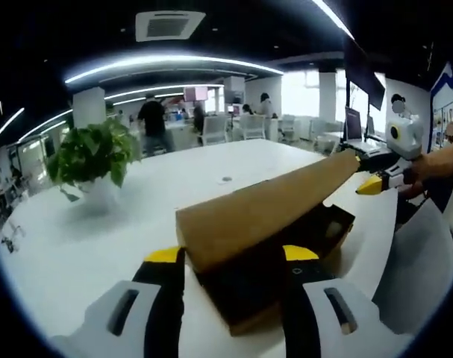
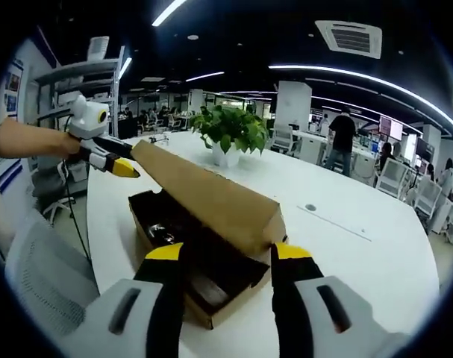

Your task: Operate the shoe box by opening the lid, removing the specified soft item, and placing it in the target area until the item is outside and the box remains undamaged.

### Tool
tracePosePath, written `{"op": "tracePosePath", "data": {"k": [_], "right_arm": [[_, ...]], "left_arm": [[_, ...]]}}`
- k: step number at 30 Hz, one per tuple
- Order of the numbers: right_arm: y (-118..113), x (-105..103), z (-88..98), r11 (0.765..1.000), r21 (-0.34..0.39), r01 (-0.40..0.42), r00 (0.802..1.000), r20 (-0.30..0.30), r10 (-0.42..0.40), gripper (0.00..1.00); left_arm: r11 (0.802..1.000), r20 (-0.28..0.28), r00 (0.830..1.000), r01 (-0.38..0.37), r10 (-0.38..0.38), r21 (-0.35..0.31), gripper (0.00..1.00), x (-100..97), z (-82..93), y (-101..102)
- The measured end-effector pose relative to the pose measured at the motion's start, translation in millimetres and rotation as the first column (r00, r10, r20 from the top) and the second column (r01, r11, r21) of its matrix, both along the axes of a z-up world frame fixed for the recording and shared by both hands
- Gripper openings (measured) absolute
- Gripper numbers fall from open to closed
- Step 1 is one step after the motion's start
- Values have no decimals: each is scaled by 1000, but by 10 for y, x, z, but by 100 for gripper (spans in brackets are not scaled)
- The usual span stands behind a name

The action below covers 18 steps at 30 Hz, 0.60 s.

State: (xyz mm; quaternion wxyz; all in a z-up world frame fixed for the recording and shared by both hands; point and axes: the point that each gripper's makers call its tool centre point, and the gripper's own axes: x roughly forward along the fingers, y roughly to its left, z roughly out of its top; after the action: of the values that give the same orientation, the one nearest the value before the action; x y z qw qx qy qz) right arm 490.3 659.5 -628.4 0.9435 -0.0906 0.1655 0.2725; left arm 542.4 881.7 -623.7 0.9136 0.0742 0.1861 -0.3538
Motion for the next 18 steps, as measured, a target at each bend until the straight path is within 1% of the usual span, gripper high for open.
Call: {"op": "tracePosePath", "data": {"k": [6, 14, 18], "right_arm": [[-39, 131, 105, 1000, -12, 1, 1000, 29, -1, 41], [-88, 283, 193, 1000, -18, 4, 999, 53, -3, 38], [-104, 365, 236, 1000, -22, 5, 998, 64, -4, 38]], "left_arm": [[1000, 26, 999, -29, 29, -9, 38, 166, 98, 32], [997, 63, 995, -79, 79, -1, 24, 389, 192, 84], [996, 77, 993, -94, 94, -1, 20, 479, 227, 89]]}}
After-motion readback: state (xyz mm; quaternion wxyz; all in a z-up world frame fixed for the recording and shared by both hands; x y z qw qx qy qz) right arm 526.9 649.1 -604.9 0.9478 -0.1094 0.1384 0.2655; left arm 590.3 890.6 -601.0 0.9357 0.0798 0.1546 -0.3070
